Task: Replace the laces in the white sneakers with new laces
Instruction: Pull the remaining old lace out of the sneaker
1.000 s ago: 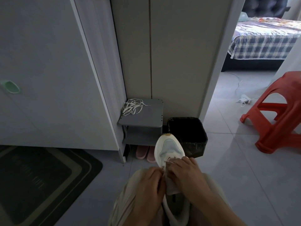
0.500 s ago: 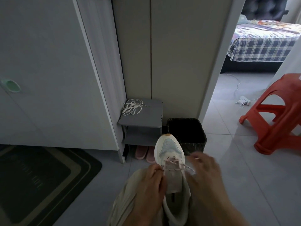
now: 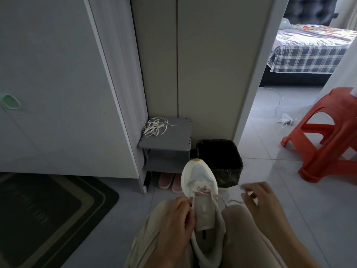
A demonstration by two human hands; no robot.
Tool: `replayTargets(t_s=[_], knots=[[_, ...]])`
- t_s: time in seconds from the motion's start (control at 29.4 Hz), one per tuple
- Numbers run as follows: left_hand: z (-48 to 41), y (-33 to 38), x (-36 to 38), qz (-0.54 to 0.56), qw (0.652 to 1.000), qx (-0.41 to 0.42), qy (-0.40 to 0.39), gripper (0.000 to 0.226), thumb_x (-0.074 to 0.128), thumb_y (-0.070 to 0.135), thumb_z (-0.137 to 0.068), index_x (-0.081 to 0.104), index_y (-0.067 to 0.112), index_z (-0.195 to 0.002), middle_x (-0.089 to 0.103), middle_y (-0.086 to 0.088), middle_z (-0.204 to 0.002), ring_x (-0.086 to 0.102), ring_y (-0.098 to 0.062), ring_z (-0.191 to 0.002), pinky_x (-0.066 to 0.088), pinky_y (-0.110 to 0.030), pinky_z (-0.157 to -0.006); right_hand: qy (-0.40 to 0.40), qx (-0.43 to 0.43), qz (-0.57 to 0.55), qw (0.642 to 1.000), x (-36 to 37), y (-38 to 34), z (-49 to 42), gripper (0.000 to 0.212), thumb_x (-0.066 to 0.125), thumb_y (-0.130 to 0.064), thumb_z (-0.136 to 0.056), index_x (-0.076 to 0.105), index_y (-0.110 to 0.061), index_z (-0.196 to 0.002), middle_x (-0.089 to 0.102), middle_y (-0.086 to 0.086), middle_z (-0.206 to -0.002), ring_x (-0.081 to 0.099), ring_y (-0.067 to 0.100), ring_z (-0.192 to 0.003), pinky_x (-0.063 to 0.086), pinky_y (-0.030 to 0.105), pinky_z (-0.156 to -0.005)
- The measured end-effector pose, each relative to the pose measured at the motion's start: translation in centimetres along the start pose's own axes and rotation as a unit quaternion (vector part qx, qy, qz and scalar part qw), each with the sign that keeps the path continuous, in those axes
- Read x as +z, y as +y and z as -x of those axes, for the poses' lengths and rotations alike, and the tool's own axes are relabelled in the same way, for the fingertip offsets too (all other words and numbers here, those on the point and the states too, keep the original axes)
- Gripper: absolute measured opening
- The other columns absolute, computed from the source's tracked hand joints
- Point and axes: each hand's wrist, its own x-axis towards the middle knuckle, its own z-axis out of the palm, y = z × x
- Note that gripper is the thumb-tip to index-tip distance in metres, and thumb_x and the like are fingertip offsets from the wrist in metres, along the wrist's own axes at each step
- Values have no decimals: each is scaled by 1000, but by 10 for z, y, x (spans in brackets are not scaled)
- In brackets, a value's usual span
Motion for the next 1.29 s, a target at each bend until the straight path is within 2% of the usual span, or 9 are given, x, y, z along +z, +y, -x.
replayTargets(t_s=[0.1,0.27,0.41,0.51,0.68,0.82,0.99,1.09,1.29], knots=[[4,-2,-7,-16,999,37,-27,11,53,27,-86,55,24,-76,50,18,-83,42,12,-73,38,-3,-65,-25,54,57,997,6,-13,-1,57,63,-31,-85,41,-13,-134,42,9,-130,47,22,-112,44,33,-92],[9,-11,-10,-9,999,14,-41,15,50,38,-87,44,32,-74,53,18,-78,49,1,-65,47,-19,-56,-205,95,-11,974,31,-49,6,36,57,-49,-85,39,-30,-109,54,-11,-105,54,6,-84,48,15,-72],[6,-4,1,-41,998,-37,-42,25,61,41,-72,40,37,-84,53,15,-75,53,-5,-64,44,-10,-53,-180,65,-39,981,35,-40,6,21,58,-36,-87,40,-34,-98,50,-15,-93,55,7,-85,48,18,-79],[-17,8,13,-106,993,43,-19,44,72,34,-59,52,27,-97,60,8,-89,53,-7,-85,48,-14,-70,-151,48,-86,984,36,-40,12,30,61,-30,-86,37,-36,-104,40,-20,-93,58,7,-80,48,17,-75],[-58,9,20,-217,966,137,-42,30,89,21,-48,63,20,-62,57,7,-65,56,-12,-63,49,-25,-58,-99,61,-81,990,40,-37,15,27,62,-31,-85,36,-39,-87,30,-14,-107,57,5,-76,50,16,-76],[-52,-4,6,-172,953,244,-60,17,81,18,-64,65,16,-69,59,6,-70,54,-11,-69,50,-22,-60,-82,65,-85,991,37,-33,13,10,57,-31,-89,47,-32,-88,41,-15,-93,52,2,-75,44,11,-71],[-33,-51,-18,-34,994,92,-55,14,47,32,-86,53,24,-76,42,17,-84,36,5,-79,35,-10,-74,-84,33,-75,993,40,-31,14,6,56,-31,-89,53,-36,-92,49,-20,-85,50,-1,-73,40,9,-65],[-30,-43,-11,-62,996,30,-52,12,43,35,-84,51,26,-81,39,18,-88,36,3,-82,35,-8,-69,-81,18,-85,993,41,-33,14,9,61,-27,-86,56,-34,-85,50,-23,-81,52,0,-70,39,7,-63],[-48,15,13,-194,970,135,-63,20,80,31,-62,64,24,-73,58,8,-76,54,-11,-74,48,-24,-63,-71,20,-111,991,41,-31,18,18,64,-27,-84,52,-36,-75,57,-16,-73,55,3,-68,45,15,-62]])
